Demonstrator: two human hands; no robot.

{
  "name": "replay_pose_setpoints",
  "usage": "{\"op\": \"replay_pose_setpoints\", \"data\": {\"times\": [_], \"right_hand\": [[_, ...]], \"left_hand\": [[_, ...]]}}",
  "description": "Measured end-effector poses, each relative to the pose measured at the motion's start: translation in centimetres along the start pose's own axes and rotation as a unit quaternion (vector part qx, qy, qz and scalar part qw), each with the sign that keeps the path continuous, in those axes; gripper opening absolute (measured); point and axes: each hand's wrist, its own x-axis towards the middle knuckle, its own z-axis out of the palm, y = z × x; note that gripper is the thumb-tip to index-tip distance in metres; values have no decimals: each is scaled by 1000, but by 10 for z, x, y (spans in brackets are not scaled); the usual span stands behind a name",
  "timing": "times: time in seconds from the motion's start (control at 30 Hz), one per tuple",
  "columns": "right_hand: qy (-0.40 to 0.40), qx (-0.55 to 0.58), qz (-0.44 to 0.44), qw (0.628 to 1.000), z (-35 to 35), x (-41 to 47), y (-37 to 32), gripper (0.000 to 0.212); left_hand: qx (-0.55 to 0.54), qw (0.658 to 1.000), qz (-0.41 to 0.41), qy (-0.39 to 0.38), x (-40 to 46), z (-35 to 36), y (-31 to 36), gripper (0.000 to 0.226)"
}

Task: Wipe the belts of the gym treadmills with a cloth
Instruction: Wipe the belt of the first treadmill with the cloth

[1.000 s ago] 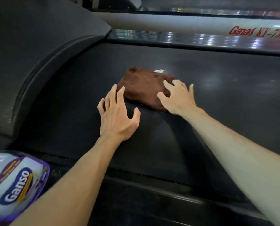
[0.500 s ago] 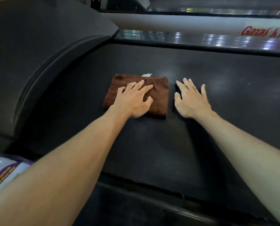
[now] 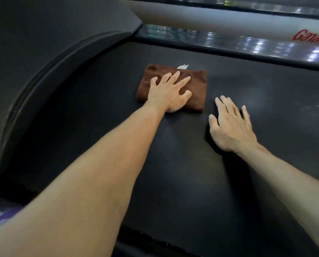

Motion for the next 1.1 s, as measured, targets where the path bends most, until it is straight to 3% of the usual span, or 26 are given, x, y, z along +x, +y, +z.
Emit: {"op": "replay_pose_setpoints", "data": {"times": [0.27,0.4,0.63,0.77,0.83,1.0,1.1], "right_hand": [[0,-6,-8,1000,0,2,2,64],[4,-6,-10,1000,-1,0,0,65],[-10,-18,-7,1000,-5,1,-2,69],[-21,-24,-8,999,-6,1,0,78],[-22,-22,-9,999,-5,0,0,79],[-12,-12,-11,1000,-4,-1,-1,77],[-12,-18,-10,1000,-3,0,-1,77]], "left_hand": [[-8,992,-128,21,21,-6,-54,64],[1,994,-111,14,7,0,-39,63],[4,1000,1,-10,29,7,32,60],[-2,1000,-2,-16,40,-1,21,60],[1,999,-31,-17,44,-7,-7,62],[5,982,-189,-1,24,-20,-113,63],[14,972,-234,-12,13,-23,-141,63]]}}
